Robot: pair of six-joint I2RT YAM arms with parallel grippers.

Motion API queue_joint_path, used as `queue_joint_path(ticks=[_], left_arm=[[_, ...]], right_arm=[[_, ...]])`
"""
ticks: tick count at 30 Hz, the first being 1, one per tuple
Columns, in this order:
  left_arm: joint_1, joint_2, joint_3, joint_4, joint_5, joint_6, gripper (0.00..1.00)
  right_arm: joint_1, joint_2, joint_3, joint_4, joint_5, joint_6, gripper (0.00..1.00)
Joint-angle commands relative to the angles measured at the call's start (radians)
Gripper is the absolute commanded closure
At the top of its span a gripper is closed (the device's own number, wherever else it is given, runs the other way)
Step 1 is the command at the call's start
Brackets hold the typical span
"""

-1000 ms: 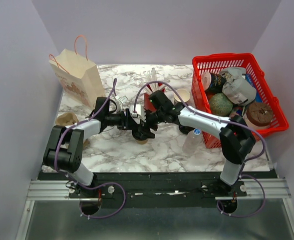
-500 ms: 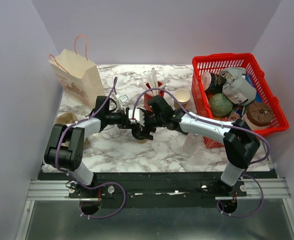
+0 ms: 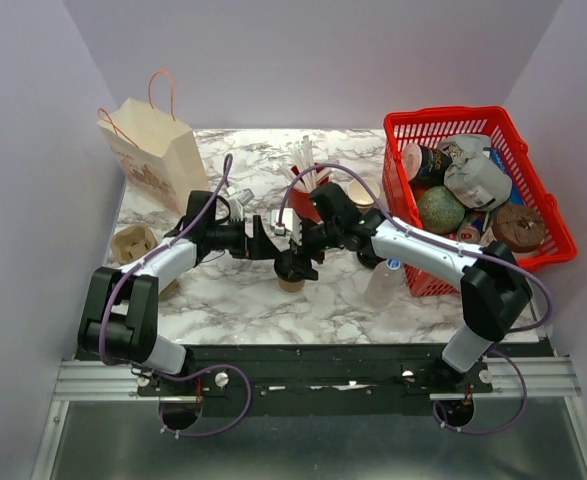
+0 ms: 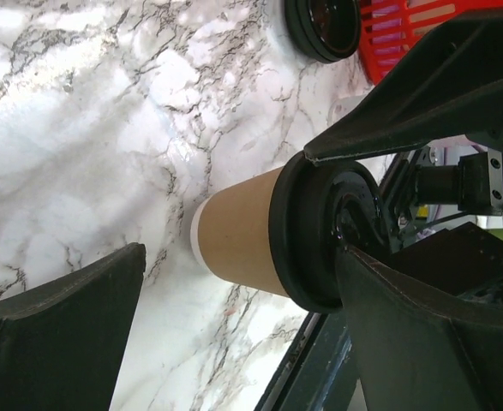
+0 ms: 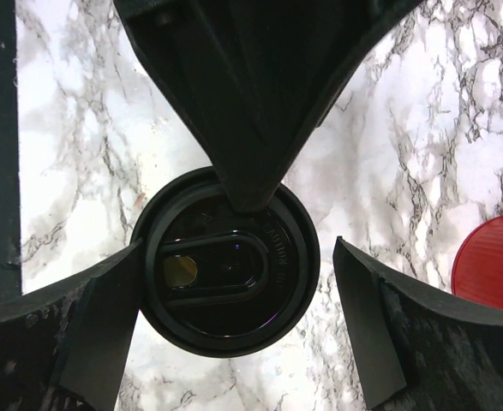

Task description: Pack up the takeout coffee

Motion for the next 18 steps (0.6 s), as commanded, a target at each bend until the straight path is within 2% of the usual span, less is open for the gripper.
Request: queue_joint_path(ticks=[1,7,12,18], left_arm=[[0.002,-0.069,0.038,-0.024,-0.028,0.05,0.01],[0.002,-0.129,0.058,-0.087,-0.059,0.093,0.01],[0.008,-0.181,0.037,-0.12,-0.099,0.126,0.01],[0.014,-0.23,-0.02,-0.114,-0.051,0.113,0.01]], right_arm=[[-0.007,-0.066,0.025,-0.028,-0.061,0.007,0.03],[-0.014,-0.092,0.022,-0.048,-0.055,-0.022,0.03],[-0.013,-0.033,-0.021,0.03,0.018,-0.004,0.08],[-0.011,-0.014,-0.043,0.07,0.088,-0.032,0.1]])
